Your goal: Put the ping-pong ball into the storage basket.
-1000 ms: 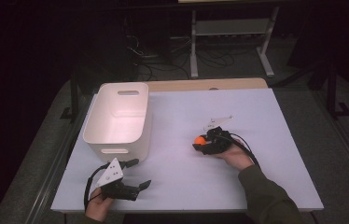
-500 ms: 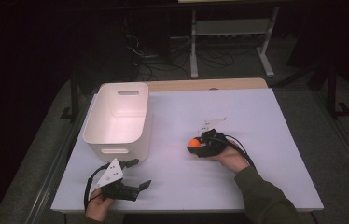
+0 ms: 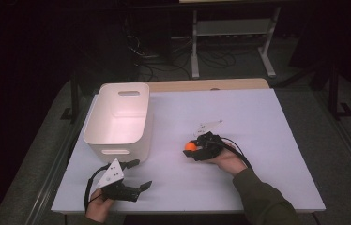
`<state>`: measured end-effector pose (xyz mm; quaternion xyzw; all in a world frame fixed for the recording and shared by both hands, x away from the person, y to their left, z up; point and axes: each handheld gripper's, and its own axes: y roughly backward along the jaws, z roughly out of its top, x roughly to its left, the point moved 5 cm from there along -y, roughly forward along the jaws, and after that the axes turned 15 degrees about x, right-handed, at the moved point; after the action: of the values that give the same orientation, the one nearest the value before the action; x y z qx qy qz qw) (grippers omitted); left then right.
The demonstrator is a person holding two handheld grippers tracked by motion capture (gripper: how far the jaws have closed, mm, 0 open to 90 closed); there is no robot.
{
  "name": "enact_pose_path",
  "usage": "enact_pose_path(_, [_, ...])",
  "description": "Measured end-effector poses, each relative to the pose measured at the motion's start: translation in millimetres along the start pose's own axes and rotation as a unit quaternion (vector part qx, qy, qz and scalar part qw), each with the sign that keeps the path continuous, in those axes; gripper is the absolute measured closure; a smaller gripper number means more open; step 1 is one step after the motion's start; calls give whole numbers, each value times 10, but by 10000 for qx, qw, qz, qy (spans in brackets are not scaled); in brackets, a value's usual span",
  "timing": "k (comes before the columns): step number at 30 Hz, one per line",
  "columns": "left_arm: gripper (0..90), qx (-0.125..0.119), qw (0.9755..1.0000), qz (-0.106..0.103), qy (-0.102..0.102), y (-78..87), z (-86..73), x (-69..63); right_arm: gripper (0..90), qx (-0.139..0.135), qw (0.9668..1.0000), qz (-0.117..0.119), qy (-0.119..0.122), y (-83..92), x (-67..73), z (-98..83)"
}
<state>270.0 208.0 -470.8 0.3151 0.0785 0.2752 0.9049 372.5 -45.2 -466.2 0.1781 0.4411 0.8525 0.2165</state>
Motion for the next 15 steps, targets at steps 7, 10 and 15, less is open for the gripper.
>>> enact_pose_path(7, [142,1,10000,0,0,-1,0,-1,496,2,9999,70,81,-26,66,29])
enact_pose_path(10, [141,1,10000,2,-7,1,0,1,497,1,9999,97,114,-33,93,42])
enact_pose_path(15, [141,-2,10000,4,-1,0,0,1,497,-10,9997,152,169,-42,144,68])
